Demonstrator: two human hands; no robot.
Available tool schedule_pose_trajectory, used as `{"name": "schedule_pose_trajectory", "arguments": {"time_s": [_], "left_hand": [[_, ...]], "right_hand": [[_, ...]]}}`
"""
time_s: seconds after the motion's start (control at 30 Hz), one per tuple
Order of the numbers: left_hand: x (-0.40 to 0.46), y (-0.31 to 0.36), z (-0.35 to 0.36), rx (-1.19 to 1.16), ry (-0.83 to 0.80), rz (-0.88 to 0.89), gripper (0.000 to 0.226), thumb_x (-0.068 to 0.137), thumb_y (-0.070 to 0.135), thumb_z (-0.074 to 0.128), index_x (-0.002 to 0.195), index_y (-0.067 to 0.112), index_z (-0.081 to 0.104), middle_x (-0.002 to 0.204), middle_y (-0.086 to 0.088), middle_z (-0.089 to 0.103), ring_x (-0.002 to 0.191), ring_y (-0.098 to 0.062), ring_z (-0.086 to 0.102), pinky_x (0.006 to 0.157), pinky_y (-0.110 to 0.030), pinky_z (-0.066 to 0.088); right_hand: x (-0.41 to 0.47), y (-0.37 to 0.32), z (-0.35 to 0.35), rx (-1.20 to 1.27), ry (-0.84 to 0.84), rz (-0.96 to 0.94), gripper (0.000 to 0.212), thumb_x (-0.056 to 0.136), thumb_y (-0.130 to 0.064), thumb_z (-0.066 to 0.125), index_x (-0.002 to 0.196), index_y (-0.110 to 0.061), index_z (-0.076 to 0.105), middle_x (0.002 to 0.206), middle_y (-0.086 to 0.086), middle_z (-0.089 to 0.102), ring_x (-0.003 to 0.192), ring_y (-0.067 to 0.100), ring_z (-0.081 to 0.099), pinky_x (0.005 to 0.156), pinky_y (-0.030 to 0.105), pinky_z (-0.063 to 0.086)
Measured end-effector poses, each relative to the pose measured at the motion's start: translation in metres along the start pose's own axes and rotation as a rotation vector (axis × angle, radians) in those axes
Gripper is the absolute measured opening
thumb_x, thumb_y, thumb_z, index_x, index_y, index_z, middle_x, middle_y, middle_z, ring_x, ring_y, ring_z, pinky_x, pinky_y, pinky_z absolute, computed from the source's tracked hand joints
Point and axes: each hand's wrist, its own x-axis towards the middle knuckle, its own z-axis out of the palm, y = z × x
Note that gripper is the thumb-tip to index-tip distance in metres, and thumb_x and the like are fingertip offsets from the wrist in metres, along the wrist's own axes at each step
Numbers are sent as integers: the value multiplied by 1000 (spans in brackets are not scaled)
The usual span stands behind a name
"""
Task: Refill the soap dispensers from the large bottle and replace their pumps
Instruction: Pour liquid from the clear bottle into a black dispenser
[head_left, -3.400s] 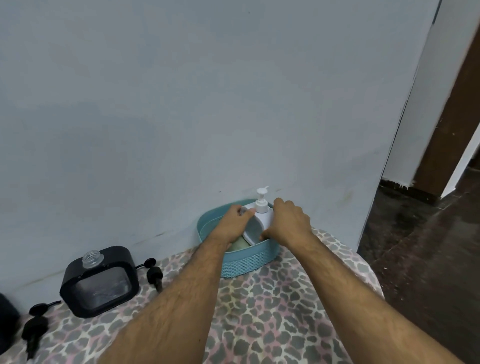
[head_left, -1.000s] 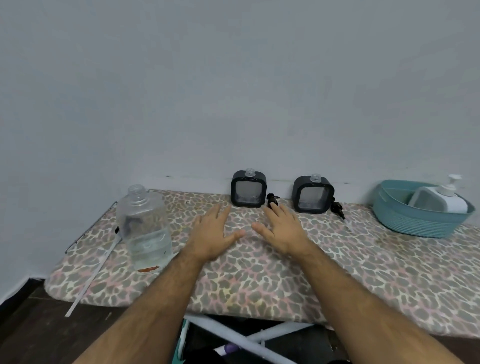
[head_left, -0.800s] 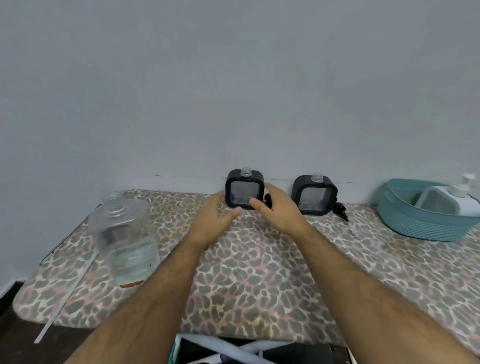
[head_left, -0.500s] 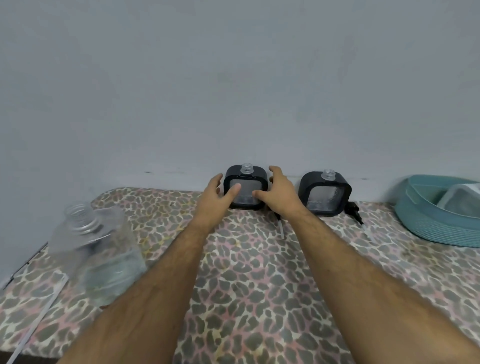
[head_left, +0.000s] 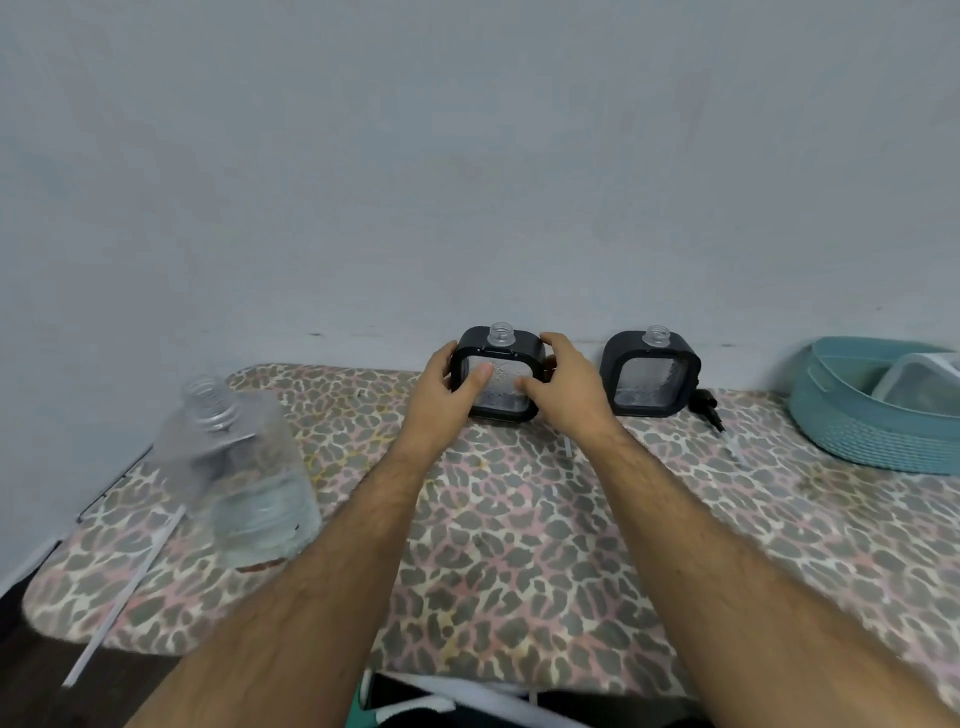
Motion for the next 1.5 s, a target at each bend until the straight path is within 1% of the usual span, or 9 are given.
{"name": "schedule_pose_trajectory", "arguments": {"time_s": [0.2,0.43,0.57,0.67,0.83,0.93,1.07,1.27,1.5], "left_hand": [[-58,23,-4,-4,30,55,32,90,39,68,119,40,54,111,23,61,97,17,59,73,-7,48],[-121,28,-8,-16,-26,61,67,79,54,68,137,26,50,126,5,63,114,-7,62,94,-31,53],[-144,31,-8,16,-31,31,69,82,54,67,140,22,47,130,3,61,119,-14,59,102,-42,50],[-154,28,-10,34,-45,25,57,85,49,69,134,28,48,125,11,61,120,-13,59,101,-39,50],[-165,20,-13,104,-109,-6,77,88,39,71,151,21,32,143,4,51,120,-5,53,99,-21,46],[-171,19,-15,91,-146,-10,82,88,37,72,154,23,25,146,5,47,132,-10,46,104,-27,41],[-187,18,-32,151,47,18,71,89,37,70,150,25,35,150,3,44,132,-9,45,90,-19,47],[-216,19,-91,334,458,257,25,91,36,67,114,26,64,105,13,62,98,-4,61,78,-24,54],[-208,24,-139,326,721,143,64,83,37,75,136,17,45,127,-1,46,117,-12,45,94,-30,41]], "right_hand": [[-56,-14,-21,36,-1,-69,70,80,-25,78,141,-14,46,93,-23,55,84,1,57,66,6,35],[-120,-18,-38,52,-40,-126,42,74,-25,80,110,-27,60,95,-15,62,90,8,64,76,26,51],[-145,-18,-40,42,-45,-113,41,75,-28,80,110,-29,57,95,-19,61,88,1,62,70,21,47],[-157,-18,-38,23,-35,-88,41,76,-29,80,110,-25,58,100,-9,64,90,11,63,72,26,49],[-171,-12,-28,14,-45,-37,41,76,-29,79,111,-19,58,101,-3,65,90,14,63,73,28,52],[-173,-9,-26,26,-41,5,45,78,-29,79,115,-18,56,104,-4,65,92,14,63,79,31,53],[-172,-9,-24,49,-51,28,45,81,-25,78,116,-20,51,100,-9,61,90,12,61,75,24,47],[-171,-6,-24,75,-44,45,40,81,-25,78,107,-26,47,89,-22,54,79,-4,53,60,14,38],[-170,-5,-20,124,-61,69,41,81,-24,78,108,-25,48,92,-21,56,81,-3,56,59,15,40]]}}
